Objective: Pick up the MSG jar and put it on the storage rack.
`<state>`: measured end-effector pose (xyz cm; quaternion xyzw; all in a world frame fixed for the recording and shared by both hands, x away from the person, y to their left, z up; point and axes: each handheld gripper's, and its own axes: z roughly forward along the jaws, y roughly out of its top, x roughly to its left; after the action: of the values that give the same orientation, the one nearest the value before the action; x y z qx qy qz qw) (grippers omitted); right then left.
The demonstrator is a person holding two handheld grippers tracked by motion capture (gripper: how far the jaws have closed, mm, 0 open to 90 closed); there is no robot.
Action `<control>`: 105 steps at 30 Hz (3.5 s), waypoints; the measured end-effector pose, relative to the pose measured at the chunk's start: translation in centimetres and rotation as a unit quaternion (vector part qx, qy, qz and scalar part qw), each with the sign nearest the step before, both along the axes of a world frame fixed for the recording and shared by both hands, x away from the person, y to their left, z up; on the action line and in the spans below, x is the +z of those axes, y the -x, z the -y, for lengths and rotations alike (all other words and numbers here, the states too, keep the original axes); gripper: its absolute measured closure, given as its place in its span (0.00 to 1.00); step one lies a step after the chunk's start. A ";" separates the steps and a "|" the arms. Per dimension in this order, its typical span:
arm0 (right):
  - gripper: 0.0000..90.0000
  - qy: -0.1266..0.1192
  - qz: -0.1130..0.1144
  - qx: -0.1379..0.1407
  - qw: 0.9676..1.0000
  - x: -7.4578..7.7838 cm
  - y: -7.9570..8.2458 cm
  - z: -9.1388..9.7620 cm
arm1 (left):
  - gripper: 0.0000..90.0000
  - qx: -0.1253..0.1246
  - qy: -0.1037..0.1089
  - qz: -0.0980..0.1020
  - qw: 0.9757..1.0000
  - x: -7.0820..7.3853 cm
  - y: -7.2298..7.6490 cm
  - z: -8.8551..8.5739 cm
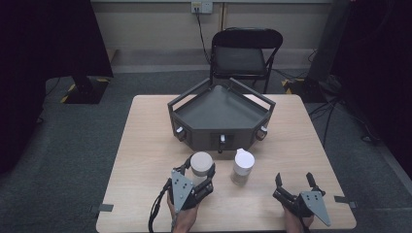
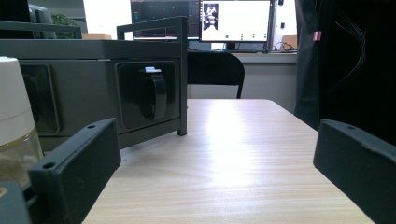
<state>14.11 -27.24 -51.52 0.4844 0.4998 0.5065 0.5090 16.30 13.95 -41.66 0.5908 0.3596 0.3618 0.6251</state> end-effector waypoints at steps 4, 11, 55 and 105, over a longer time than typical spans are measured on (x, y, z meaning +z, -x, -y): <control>0.00 0.000 0.000 0.000 1.000 0.0 0.0 0.0 | 0.38 0.001 -0.002 0.015 1.000 1.1 -1.0 0.0; 0.00 0.000 0.001 -0.001 1.000 0.0 0.0 0.0 | 0.38 -0.018 -0.006 0.031 0.999 4.1 -3.6 -0.4; 0.00 0.000 0.000 0.005 1.000 0.0 0.0 0.2 | 0.38 0.104 -0.027 -0.069 0.992 9.3 -17.4 5.3; 0.00 0.001 0.000 0.002 1.000 0.0 0.0 0.1 | 0.02 0.155 -0.007 -0.046 0.987 6.1 -17.2 6.0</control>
<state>14.09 -27.31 -51.51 0.4830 0.5015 0.5071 0.5080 33.49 7.96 -35.60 0.5484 0.4728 0.4287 0.5403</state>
